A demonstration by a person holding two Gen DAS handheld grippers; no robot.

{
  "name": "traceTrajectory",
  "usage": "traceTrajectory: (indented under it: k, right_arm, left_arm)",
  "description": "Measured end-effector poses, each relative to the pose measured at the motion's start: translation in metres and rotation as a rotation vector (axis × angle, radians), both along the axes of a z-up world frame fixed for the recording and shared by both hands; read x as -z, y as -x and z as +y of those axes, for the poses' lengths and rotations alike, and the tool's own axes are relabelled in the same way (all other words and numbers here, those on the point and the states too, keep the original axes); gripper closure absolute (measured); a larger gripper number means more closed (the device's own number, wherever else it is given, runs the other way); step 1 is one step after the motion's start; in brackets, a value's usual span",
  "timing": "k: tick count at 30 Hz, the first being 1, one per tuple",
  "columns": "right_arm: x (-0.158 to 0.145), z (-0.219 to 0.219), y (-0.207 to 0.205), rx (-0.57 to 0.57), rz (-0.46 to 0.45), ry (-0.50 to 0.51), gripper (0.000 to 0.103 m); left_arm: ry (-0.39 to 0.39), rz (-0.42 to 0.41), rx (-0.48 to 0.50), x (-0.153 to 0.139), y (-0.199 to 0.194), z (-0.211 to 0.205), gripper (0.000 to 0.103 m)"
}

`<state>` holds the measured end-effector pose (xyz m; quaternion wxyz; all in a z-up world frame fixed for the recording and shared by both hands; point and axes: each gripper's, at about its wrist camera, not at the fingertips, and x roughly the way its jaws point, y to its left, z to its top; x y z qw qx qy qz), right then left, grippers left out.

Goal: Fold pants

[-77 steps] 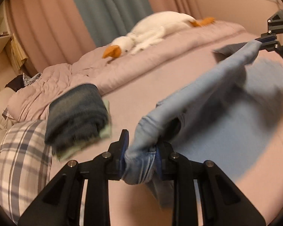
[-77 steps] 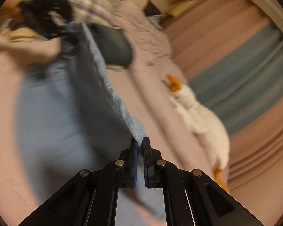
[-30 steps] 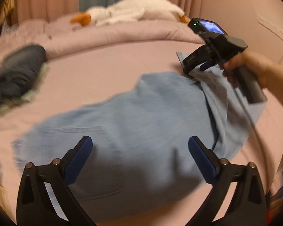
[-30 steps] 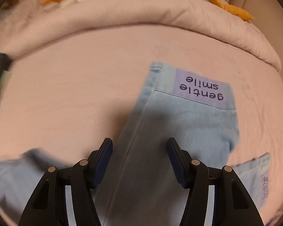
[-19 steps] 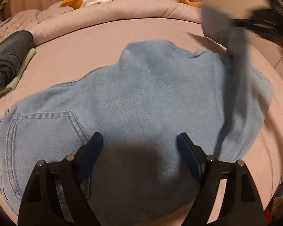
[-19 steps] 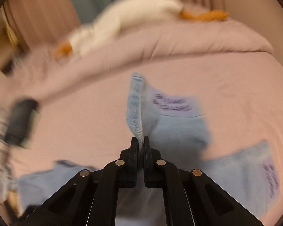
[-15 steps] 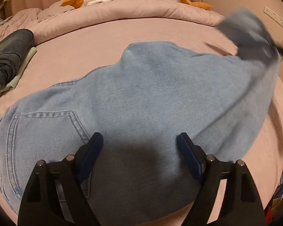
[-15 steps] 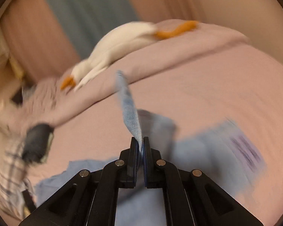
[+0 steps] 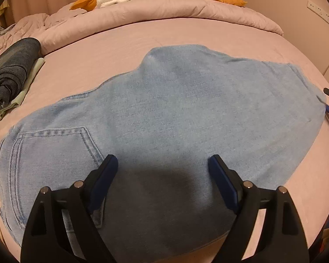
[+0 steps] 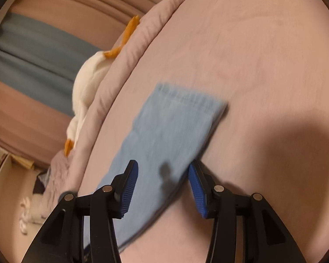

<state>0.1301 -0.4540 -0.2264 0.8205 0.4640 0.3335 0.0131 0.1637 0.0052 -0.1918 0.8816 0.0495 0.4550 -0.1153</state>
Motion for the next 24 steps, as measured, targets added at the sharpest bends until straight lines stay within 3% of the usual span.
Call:
traceTrajectory:
  k: [1, 3, 4, 7, 9, 11, 14, 18, 21, 23, 24]
  right_arm:
    - [-0.002, -0.001, -0.007, 0.004, 0.008, 0.007, 0.057]
    - [-0.011, 0.002, -0.022, -0.001, 0.04, 0.098, 0.092]
    - [-0.019, 0.005, -0.029, -0.014, 0.057, 0.142, 0.097]
    - [-0.057, 0.003, -0.038, -0.07, -0.032, 0.179, 0.097]
    - [-0.091, 0.009, -0.039, -0.1, -0.157, 0.231, 0.098]
    - [-0.103, 0.009, -0.034, -0.094, -0.191, 0.25, 0.098]
    - [-0.076, 0.0, -0.032, -0.061, -0.111, 0.286, 0.098]
    - [0.01, -0.024, -0.038, -0.012, 0.149, 0.196, 0.098]
    - [0.01, -0.03, -0.03, 0.015, 0.113, 0.149, 0.095]
    - [-0.006, -0.028, -0.029, 0.054, 0.147, 0.235, 0.086]
    - [-0.021, -0.026, -0.024, 0.103, 0.159, 0.344, 0.08]
  left_arm:
    - [-0.002, -0.001, -0.001, 0.0, 0.001, -0.001, 0.016]
    - [-0.002, -0.001, -0.005, 0.0, 0.001, -0.001, 0.016]
    - [-0.002, 0.0, -0.005, 0.001, 0.001, -0.001, 0.016]
    - [-0.003, 0.0, -0.003, 0.001, 0.002, -0.001, 0.016]
    - [0.0, -0.002, -0.005, 0.001, 0.001, -0.001, 0.015]
    - [0.002, -0.002, -0.007, 0.001, 0.001, -0.001, 0.015]
    - [-0.005, -0.009, -0.008, 0.002, 0.002, -0.001, 0.015]
    - [-0.01, -0.002, -0.004, 0.002, 0.001, -0.001, 0.014]
    - [-0.009, 0.013, -0.003, -0.001, 0.0, 0.001, 0.015]
    - [-0.002, 0.013, -0.008, -0.007, 0.002, 0.002, 0.015]
    - [-0.003, 0.0, -0.015, -0.011, 0.003, 0.003, 0.015]
